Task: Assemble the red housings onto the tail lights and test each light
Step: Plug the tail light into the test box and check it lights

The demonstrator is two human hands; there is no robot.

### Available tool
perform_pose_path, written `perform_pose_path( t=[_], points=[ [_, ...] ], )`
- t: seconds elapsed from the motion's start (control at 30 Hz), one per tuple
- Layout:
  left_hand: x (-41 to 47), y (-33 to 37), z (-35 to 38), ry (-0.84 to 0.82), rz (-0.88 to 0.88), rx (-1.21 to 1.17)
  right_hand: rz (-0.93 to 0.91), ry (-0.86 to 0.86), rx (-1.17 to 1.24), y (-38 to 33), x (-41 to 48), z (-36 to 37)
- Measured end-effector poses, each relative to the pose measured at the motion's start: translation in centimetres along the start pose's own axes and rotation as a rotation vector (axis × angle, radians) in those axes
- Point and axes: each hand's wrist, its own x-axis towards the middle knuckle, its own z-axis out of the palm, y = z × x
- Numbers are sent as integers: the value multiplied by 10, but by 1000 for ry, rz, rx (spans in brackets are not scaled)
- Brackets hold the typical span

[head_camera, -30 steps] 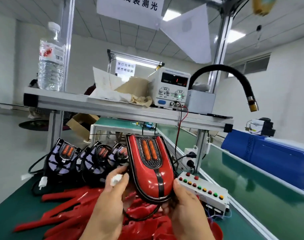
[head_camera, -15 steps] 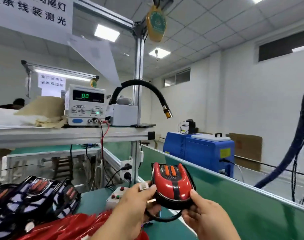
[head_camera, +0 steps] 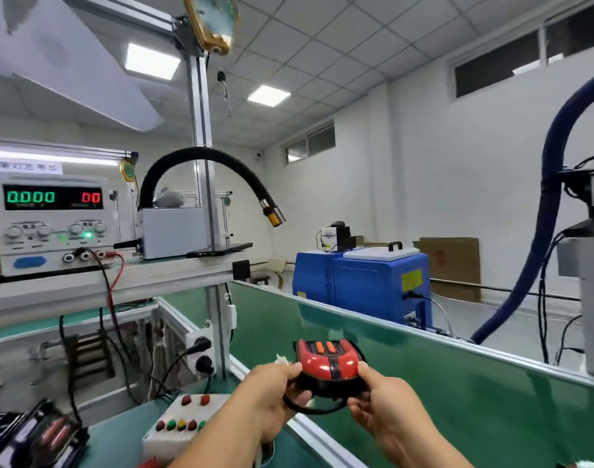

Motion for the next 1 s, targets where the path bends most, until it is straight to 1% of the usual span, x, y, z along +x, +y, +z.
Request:
perform_pose_path(
  t=[0.1,0.2,0.3,0.33,0.4,0.5,0.6,0.7,0.77,0.87,1.0],
  points=[
    [17,-5,1,-18,44,24,5,3,-76,7,26,1],
    [34,-17,3,18,225,124,27,1,-107,19,51,7],
    [40,-25,6,200,475,399,86,5,-45,33,75,22],
    [41,-24,6,271,524,498,103,-4,-18,36,83,28],
    [41,-20,5,366,568,595,124,-27,9,41,96,39],
    [43,-13,-1,393,587,630,138,-54,-2,44,108,52],
    [52,-6,-7,380,546,562,93,-68,-36,39,107,59],
    [59,5,-12,221,400,283,-75,-61,-105,29,96,60],
    [63,11,-15,123,300,161,-210,-13,-236,24,87,58],
    [64,9,-18,57,254,164,-318,34,-387,20,73,51],
    [56,0,-12,5,294,164,-318,33,-390,17,56,36]
  ],
)
